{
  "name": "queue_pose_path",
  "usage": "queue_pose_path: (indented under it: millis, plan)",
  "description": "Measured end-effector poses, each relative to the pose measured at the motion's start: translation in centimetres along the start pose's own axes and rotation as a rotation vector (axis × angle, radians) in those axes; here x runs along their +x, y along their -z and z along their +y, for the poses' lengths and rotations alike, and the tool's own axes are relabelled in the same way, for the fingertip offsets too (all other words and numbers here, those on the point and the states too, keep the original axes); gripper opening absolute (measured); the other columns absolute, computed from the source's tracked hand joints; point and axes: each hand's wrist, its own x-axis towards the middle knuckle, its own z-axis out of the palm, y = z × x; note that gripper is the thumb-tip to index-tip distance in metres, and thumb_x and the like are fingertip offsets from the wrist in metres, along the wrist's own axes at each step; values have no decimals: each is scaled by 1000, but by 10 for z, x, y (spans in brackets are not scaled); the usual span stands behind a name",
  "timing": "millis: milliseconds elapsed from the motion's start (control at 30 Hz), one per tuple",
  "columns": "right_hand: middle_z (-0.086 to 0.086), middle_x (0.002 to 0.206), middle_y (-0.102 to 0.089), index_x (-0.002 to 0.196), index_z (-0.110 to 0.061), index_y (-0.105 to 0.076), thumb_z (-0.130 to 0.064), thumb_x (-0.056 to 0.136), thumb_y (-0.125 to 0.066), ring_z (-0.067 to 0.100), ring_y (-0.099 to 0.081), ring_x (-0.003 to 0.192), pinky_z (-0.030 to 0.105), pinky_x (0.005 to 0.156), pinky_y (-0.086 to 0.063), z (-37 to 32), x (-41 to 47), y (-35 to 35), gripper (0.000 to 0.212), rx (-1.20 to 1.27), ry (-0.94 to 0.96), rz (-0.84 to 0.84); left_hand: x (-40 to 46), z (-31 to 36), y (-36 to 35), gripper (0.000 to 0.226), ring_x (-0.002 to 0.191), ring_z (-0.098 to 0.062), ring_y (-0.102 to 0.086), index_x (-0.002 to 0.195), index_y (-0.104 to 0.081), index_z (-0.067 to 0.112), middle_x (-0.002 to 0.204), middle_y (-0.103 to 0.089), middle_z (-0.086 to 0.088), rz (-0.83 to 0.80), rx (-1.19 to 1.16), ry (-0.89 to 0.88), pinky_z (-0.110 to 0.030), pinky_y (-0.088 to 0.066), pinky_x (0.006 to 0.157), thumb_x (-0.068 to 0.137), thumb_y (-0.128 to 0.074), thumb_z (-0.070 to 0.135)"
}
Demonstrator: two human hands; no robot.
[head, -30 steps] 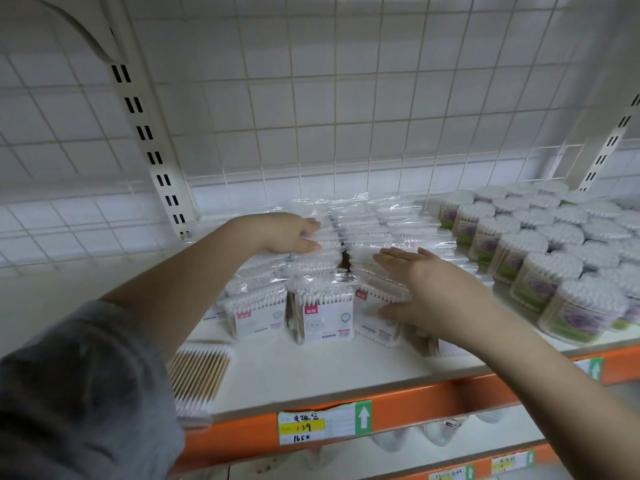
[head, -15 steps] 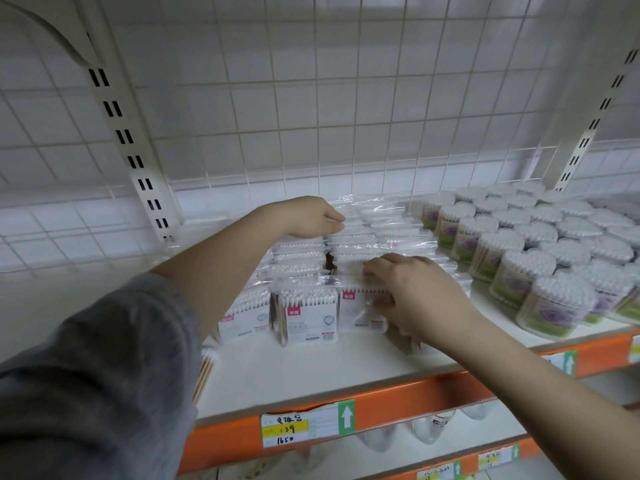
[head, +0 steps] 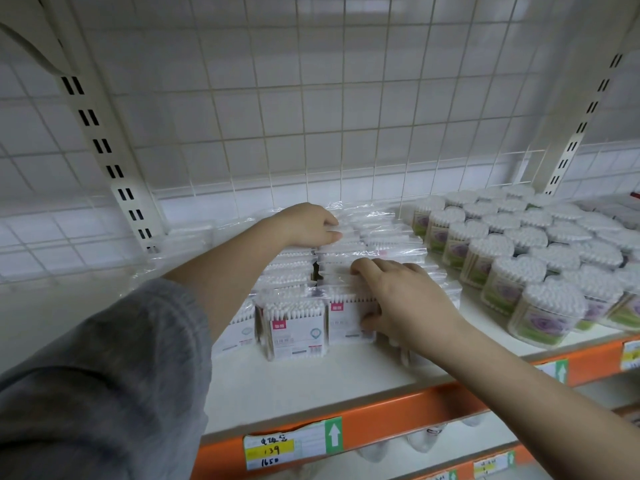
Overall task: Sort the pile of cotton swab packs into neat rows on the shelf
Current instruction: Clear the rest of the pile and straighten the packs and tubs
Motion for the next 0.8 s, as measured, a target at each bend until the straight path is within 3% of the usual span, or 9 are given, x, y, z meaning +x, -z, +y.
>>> queue_pose_path:
  millis: [67, 167, 233, 333, 433, 533, 633, 733, 800]
  plan:
    - [-3, 128, -48, 134, -22, -30, -30, 76, -70, 20, -46, 120, 32, 96, -31, 0, 2, 0, 71, -24, 10, 0, 6, 2, 0, 52, 125, -21, -45, 135, -47, 18, 140, -48, -2, 5, -14, 33, -29, -35, 97, 94, -44, 49]
    - [-1, 129, -46, 136, -21, -31, -31, 75, -70, 21, -45, 120, 33, 97, -31, 1, 5, 0, 72, -58, 35, -11, 17, 8, 0, 58, 91, -26, -51, 108, -57, 1, 120, -58, -16, -23, -12, 143, -31, -37, 75, 95, -36, 54]
    - [-1, 129, -45, 133, -20, -37, -32, 75, -69, 22, -44, 119, 34, 97, -32, 2, 7, 0, 67, -77, 55, -20, 20, 12, -2, 65, 99, -33, -52, 109, -56, -7, 118, -57, -22, -7, -3, 190, -34, -40, 81, 96, -34, 53]
    - [0, 128, -45, 133, -20, -40, -32, 75, -70, 22, -44, 119, 34, 97, -34, 3, 8, -1, 66, -75, 60, -28, 23, 14, -7, 55, 113, -32, -45, 109, -59, 0, 120, -52, -18, 36, 14, 185, -33, -36, 86, 96, -37, 49]
    - [2, 128, -45, 133, -18, -41, -29, 74, -70, 24, -44, 118, 33, 97, -36, 3, 9, -1, 66, -60, 69, -33, 25, 12, -8, 40, 79, -22, -51, 82, -53, 9, 85, -54, -7, 34, -50, 173, -28, -34, 64, 94, -43, 46]
    - [5, 127, -45, 132, -15, -42, -23, 73, -70, 26, -44, 116, 31, 96, -38, 2, 9, -1, 66, -14, 64, -52, 23, 10, -7, 46, 55, -17, -34, 61, -33, 15, 59, -34, -1, 44, -122, 194, -28, -23, 51, 90, -50, 46]
    - [7, 126, -44, 132, -13, -42, -19, 73, -68, 26, -42, 115, 31, 95, -39, 1, 7, -2, 65, 25, 70, -46, 23, 4, -11, 40, 61, -18, -38, 66, -40, 18, 65, -39, 0, 80, -214, 187, -27, -28, 57, 85, -58, 48]
    - [6, 125, -44, 132, -15, -41, -20, 74, -65, 25, -41, 115, 27, 95, -35, 2, 6, -2, 62, 13, 112, -5, 22, 0, -11, 30, 87, -19, -53, 95, -59, 20, 94, -56, 0, 113, -269, 157, -30, -44, 80, 84, -62, 47]
    - [6, 123, -46, 130, -15, -44, -19, 73, -66, 26, -43, 114, 27, 94, -33, 3, 7, -4, 62, 15, 130, 33, 22, -3, -10, 35, 100, -16, -53, 107, -61, 18, 108, -57, 2, 122, -268, 151, -32, -43, 93, 84, -62, 46]
